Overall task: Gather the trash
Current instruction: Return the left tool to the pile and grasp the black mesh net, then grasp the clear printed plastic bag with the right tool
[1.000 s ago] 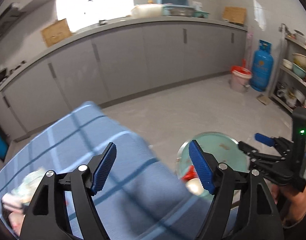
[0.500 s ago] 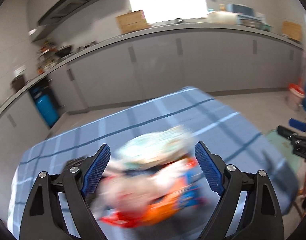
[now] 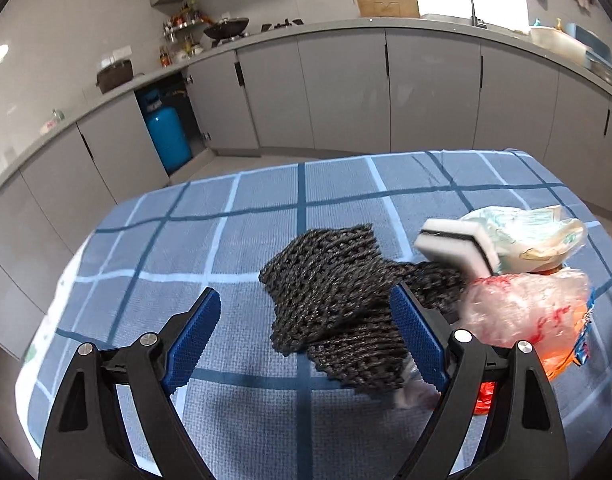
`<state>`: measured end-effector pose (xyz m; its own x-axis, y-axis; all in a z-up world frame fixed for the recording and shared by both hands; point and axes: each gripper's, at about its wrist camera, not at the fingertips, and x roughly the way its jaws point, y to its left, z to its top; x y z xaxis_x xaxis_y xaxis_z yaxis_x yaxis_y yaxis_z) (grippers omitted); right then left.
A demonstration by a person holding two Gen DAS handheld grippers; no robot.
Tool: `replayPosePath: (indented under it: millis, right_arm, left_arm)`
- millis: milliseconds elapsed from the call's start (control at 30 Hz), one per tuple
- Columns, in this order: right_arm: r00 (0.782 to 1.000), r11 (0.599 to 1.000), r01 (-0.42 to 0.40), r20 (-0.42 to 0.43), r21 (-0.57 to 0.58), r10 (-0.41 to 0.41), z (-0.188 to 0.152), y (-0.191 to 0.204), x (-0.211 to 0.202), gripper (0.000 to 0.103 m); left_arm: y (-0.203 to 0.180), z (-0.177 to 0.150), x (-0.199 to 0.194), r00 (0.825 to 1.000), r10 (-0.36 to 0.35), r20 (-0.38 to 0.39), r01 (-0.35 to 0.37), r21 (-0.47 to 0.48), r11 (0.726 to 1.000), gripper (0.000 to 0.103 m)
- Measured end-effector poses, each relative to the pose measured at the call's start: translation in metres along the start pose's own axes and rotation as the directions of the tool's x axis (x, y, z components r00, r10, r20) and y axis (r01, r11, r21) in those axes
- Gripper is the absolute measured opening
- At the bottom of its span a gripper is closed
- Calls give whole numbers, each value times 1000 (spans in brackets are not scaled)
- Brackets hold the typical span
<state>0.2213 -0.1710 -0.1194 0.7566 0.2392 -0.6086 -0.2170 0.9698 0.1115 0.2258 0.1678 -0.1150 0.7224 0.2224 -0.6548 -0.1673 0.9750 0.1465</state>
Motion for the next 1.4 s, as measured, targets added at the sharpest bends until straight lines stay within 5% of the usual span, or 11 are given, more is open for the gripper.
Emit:
replayPosePath:
  millis: [300,367,500,933,1267,1400]
  right_arm:
    - [1000,1000,-10,-21,-21,10,-1,13,8,75]
    - [1000,1000,-9,-22,-20,9,-1,13,8,75]
    - [1000,1000,-12,-19,-15,12,0,14,9,75]
    - [999,999,-31,28,-41,32,26,28,21,75]
    - [997,995,-67,-50,-80,63,38,43,73,81]
    - [985,990,-127,-125,-64,118,34,42,89,43]
  left_arm:
    - [-21,-1,28,997,-72,-15,72,49,996,81]
    - [-21,-3,33,996,-83,-30,85,48,995,51]
    - [-16,-5,36,993,-100,-58,102,38,994,12]
    - [16,26,-31,993,-2,118,10,-61,998,9]
    - [-11,28,-20,995,-38,98,40,-24,999,9]
    - [-14,28,-19,994,-39,98,41,-14,999,9]
